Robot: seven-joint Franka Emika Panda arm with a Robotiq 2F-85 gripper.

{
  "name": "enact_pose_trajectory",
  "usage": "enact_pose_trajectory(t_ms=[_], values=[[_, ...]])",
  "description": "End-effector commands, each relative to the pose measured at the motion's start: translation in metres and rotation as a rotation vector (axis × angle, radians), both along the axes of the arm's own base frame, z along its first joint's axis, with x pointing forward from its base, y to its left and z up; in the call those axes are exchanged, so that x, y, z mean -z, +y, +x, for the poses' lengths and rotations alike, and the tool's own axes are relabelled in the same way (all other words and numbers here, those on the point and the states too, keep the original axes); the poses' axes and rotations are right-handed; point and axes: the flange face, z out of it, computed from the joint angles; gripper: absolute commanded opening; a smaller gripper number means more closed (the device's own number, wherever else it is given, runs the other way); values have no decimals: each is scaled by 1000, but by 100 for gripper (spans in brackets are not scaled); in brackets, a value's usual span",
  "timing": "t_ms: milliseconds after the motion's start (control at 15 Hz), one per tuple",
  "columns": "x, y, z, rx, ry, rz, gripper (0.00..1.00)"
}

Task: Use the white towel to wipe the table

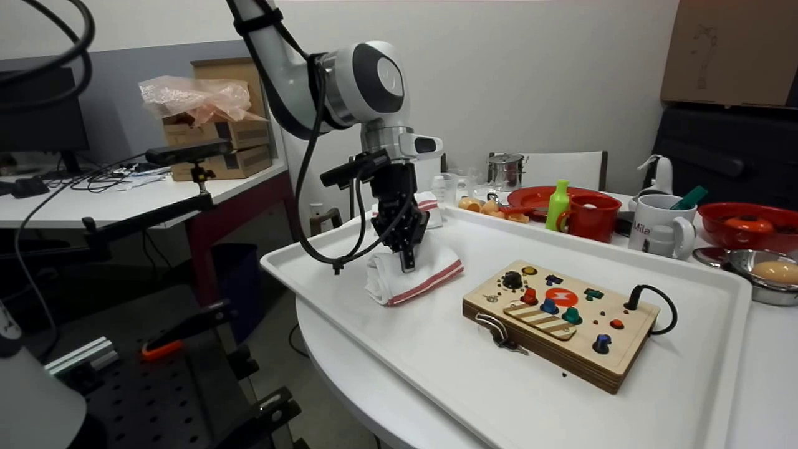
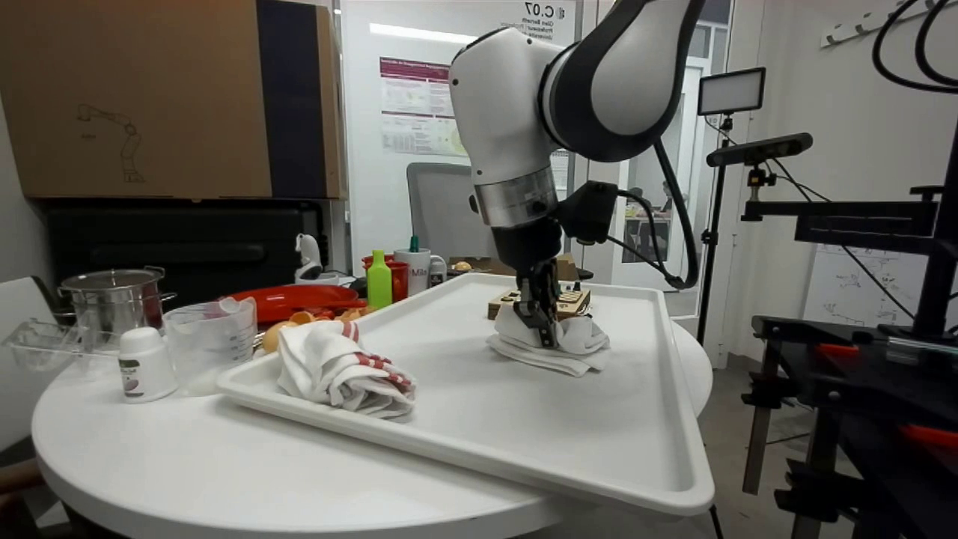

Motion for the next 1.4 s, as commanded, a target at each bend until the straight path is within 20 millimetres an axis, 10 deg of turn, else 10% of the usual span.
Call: enact_pose_trajectory(t_ms=[0,467,1333], values=[[12,17,12,-2,-2,-7,3],[6,55,23,-74,-20,0,3],[-11,133,-45,-132,55,150,3]])
